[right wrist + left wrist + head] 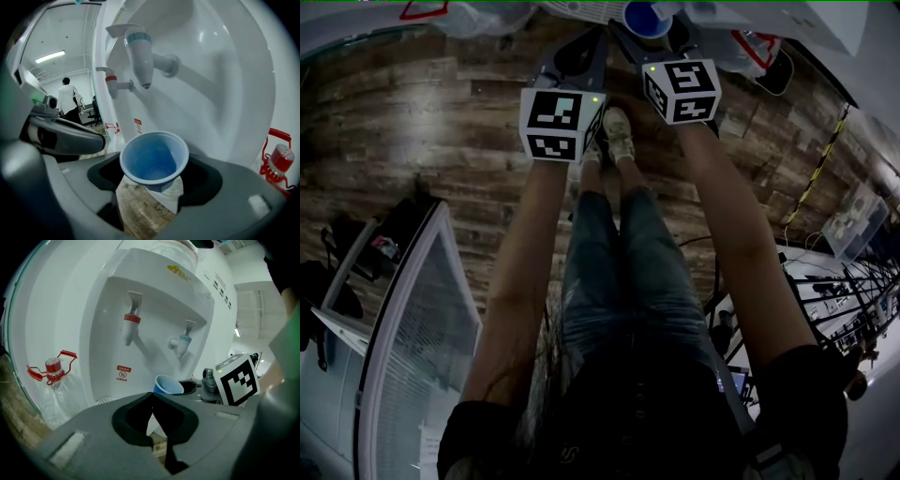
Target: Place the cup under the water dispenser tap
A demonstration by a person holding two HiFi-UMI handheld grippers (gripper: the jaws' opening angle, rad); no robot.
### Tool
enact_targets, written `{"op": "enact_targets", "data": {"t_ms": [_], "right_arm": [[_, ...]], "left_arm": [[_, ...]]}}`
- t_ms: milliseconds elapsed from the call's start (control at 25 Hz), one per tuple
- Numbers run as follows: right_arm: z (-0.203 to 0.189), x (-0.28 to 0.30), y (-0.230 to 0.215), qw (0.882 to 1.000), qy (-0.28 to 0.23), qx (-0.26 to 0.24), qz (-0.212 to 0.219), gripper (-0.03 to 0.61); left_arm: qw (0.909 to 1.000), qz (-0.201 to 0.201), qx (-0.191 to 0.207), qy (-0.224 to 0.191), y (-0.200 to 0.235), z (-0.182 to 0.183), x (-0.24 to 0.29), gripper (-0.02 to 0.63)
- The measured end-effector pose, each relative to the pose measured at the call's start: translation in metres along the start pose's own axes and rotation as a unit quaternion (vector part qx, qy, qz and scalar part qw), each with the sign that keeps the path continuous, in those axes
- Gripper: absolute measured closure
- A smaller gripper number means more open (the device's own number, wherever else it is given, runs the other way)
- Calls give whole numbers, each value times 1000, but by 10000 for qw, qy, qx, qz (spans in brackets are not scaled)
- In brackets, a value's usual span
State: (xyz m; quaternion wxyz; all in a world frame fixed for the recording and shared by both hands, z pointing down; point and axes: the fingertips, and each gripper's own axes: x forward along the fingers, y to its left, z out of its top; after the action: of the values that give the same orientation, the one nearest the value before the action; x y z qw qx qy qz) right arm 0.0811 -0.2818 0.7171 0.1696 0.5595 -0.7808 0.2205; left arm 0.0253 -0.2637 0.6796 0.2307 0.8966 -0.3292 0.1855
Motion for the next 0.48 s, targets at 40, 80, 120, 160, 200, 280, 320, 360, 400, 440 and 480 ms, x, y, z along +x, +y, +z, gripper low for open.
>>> {"op": "enact_targets", "data": {"t_ms": [40, 80, 120, 160, 200, 280, 320, 360, 400, 440, 480], "right_arm": [[-1, 2, -1, 10000, 4, -32, -14, 250], [-3, 4, -1, 10000, 15, -47, -32, 249], [-6, 5, -2, 10000, 37, -52, -51, 250], [-9, 6, -3, 9999, 66, -57, -73, 250], [-13, 7, -4, 9999, 100, -70, -97, 250], [-17, 11, -5, 9996, 167, -165, -142, 250], [-17, 14, -4, 9994, 194, -261, -147, 249], [-15, 18, -3, 9990, 217, -373, -132, 249], [-14, 21, -1, 9986, 238, -469, -103, 251], [-14, 24, 1, 9983, 252, -527, -77, 252], [-14, 26, 2, 9982, 257, -537, -76, 252]], "left_arm": [[10000, -3, 4, 17, 0, -1, 0, 613], [10000, 0, 6, 32, 0, -1, -1, 613], [10000, 6, 5, 43, 1, -2, -2, 614], [10000, 11, 1, 49, 1, -3, -2, 613], [10000, 10, 0, 55, 2, -4, -3, 612], [10000, 2, 5, 74, 2, -7, -3, 612], [10000, 0, 3, 85, 3, -8, -3, 612], [10000, 3, -2, 97, 3, -9, -3, 612], [9999, 9, -8, 109, 4, -10, -3, 612], [9999, 16, -11, 120, 4, -10, -3, 612], [9999, 23, -15, 123, 5, -10, -3, 613]]}}
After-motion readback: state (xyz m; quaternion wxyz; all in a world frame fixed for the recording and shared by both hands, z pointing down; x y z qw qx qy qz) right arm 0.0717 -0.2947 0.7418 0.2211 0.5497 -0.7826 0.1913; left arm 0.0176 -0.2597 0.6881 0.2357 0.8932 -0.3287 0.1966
